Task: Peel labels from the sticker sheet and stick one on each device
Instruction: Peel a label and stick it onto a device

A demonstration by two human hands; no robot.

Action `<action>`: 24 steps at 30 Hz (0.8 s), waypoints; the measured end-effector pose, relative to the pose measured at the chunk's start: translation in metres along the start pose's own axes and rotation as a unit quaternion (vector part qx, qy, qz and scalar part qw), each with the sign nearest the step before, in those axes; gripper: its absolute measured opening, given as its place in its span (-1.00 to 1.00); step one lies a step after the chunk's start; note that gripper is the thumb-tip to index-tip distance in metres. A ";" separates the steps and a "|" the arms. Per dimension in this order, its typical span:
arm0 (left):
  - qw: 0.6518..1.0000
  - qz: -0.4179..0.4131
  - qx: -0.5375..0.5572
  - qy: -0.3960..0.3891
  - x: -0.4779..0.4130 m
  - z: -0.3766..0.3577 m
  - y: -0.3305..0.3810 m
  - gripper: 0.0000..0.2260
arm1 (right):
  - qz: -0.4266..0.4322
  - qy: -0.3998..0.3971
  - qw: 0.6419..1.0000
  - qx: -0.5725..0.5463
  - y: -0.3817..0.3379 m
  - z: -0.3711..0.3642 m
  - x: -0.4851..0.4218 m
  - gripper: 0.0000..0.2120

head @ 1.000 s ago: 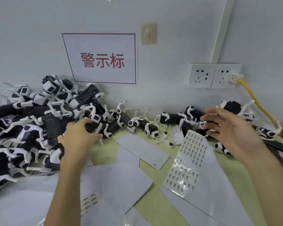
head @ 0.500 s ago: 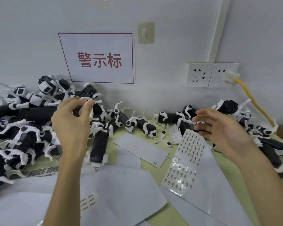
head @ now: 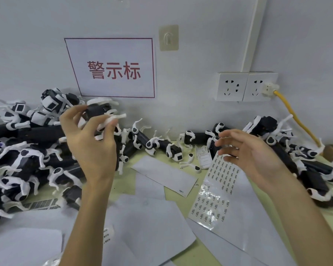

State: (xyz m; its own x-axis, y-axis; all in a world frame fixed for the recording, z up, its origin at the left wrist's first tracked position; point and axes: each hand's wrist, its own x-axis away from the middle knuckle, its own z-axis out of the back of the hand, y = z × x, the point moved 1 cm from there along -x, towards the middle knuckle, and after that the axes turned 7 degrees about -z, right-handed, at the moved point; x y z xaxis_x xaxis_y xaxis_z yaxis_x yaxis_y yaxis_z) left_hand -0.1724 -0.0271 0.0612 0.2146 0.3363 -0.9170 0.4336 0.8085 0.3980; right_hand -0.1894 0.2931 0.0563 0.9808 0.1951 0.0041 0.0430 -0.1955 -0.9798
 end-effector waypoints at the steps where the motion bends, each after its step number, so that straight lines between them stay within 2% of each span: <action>1: 1.000 -0.003 -0.010 0.008 0.000 0.001 -0.002 -0.85 | 0.000 0.000 1.000 -0.001 0.000 0.000 0.000 -0.73; 5: 0.995 0.053 -0.080 -0.008 -0.001 0.007 -0.018 -0.84 | 0.000 0.000 1.000 -0.004 -0.001 -0.001 0.000 -0.74; 10: 0.985 0.135 -0.080 -0.073 -0.005 0.019 -0.039 -0.86 | -0.005 0.003 1.000 -0.011 -0.002 -0.003 0.001 -0.74; 14: 0.960 0.236 -0.080 -0.130 -0.007 0.026 -0.040 -0.88 | -0.009 0.005 1.000 -0.012 -0.001 -0.004 0.002 -0.74; 16: 0.960 0.224 -0.085 -0.145 -0.012 0.028 -0.031 -0.91 | -0.011 0.007 1.000 -0.016 -0.002 -0.004 0.002 -0.74; 18: 0.967 0.178 -0.111 -0.147 -0.021 0.029 -0.017 -0.89 | -0.010 0.007 1.000 -0.019 -0.002 -0.004 0.003 -0.74; 21: 0.970 0.116 -0.175 -0.123 -0.029 0.028 0.001 -0.88 | -0.008 0.009 1.000 -0.021 -0.002 -0.003 0.003 -0.72; 24: 0.975 0.078 -0.176 -0.113 -0.027 0.026 0.005 -0.89 | -0.008 0.009 1.000 -0.018 -0.003 -0.003 0.003 -0.70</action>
State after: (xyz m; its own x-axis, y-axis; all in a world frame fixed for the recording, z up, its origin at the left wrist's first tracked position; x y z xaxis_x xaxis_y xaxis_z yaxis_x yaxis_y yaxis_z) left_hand -0.1535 -0.0446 0.0888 0.4581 0.3864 -0.8005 0.0610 0.8848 0.4620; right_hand -0.1858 0.2915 0.0598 0.9833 0.1807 0.0231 0.0647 -0.2280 -0.9715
